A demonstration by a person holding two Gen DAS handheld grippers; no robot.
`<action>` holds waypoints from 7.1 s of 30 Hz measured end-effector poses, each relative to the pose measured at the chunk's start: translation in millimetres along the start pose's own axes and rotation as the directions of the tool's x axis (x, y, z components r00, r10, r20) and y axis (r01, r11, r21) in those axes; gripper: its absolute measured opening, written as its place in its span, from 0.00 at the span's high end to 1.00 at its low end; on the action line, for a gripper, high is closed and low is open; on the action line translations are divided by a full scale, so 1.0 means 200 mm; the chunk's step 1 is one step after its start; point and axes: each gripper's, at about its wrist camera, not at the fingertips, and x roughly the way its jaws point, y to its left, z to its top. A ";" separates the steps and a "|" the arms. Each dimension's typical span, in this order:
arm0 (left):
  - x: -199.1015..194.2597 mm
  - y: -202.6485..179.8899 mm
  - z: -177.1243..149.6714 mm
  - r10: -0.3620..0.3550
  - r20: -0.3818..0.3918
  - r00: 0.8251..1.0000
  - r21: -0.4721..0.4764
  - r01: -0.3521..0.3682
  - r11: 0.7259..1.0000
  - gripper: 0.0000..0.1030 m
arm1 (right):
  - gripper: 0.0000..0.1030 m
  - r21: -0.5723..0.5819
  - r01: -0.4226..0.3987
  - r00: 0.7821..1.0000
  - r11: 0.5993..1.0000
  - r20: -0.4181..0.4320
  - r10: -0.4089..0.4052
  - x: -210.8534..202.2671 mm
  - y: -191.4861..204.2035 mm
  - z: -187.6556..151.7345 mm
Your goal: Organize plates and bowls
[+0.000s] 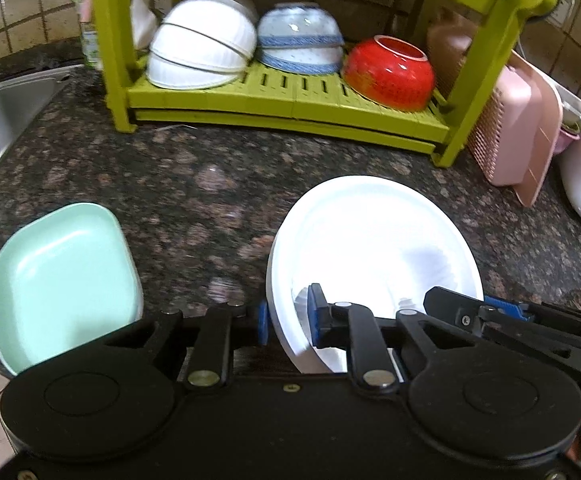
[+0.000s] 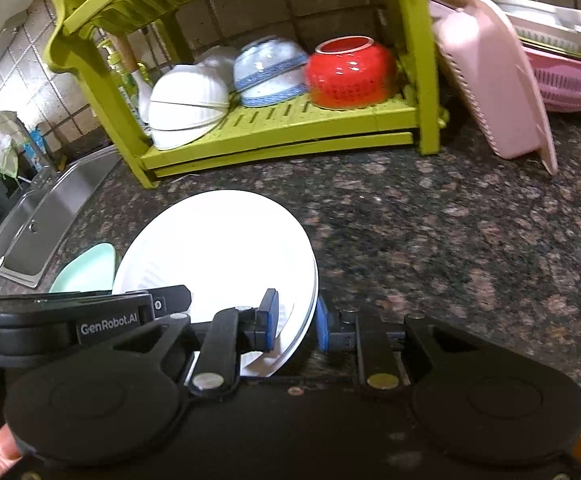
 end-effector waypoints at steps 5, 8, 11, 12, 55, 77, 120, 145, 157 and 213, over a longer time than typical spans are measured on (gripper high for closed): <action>-0.06 0.09 0.01 0.048 0.042 0.998 -0.025 -0.047 0.999 0.76 | 0.79 -0.019 -0.039 0.999 0.999 0.023 0.040 0.01 0.11 0.03; -0.10 0.17 0.01 0.074 0.073 0.995 -0.053 -0.071 0.996 0.76 | 0.79 -0.035 -0.067 0.997 0.997 0.041 0.069 0.01 0.19 0.05; -0.15 0.26 0.02 0.106 0.102 0.989 -0.088 -0.097 0.991 0.76 | 0.79 -0.058 -0.101 0.993 0.993 0.051 0.104 0.03 0.29 0.07; -0.17 0.29 0.02 0.118 0.109 0.987 -0.098 -0.107 0.989 0.76 | 0.79 -0.065 -0.114 0.992 0.991 0.051 0.117 0.04 0.32 0.08; -0.10 0.90 -0.03 0.209 0.003 0.978 -0.331 -0.196 0.923 0.74 | 0.79 -0.164 -0.201 0.979 0.966 -0.052 0.195 0.43 0.86 0.07; -0.12 0.90 -0.03 0.203 0.032 0.979 -0.319 -0.183 0.930 0.60 | 0.68 -0.173 -0.210 0.978 0.962 -0.036 0.207 0.42 0.86 0.07; -0.49 0.57 -0.21 0.400 0.225 0.888 -0.345 -0.312 0.885 0.42 | 0.55 -0.278 -0.206 0.957 0.938 0.142 0.252 -0.10 0.60 -0.08; -0.33 0.41 -0.41 0.428 0.220 0.876 -0.265 -0.369 0.891 0.42 | 0.55 -0.270 -0.126 0.984 0.955 0.090 0.155 -0.03 0.47 -0.23; -0.30 0.46 -0.41 0.412 0.183 0.893 -0.273 -0.356 0.894 0.42 | 0.55 -0.288 -0.129 0.985 0.949 0.072 0.155 0.00 0.50 -0.24; -0.27 0.45 -0.42 0.380 0.159 0.911 -0.216 -0.343 0.914 0.42 | 0.55 -0.296 -0.127 0.987 0.947 0.062 0.152 0.02 0.52 -0.25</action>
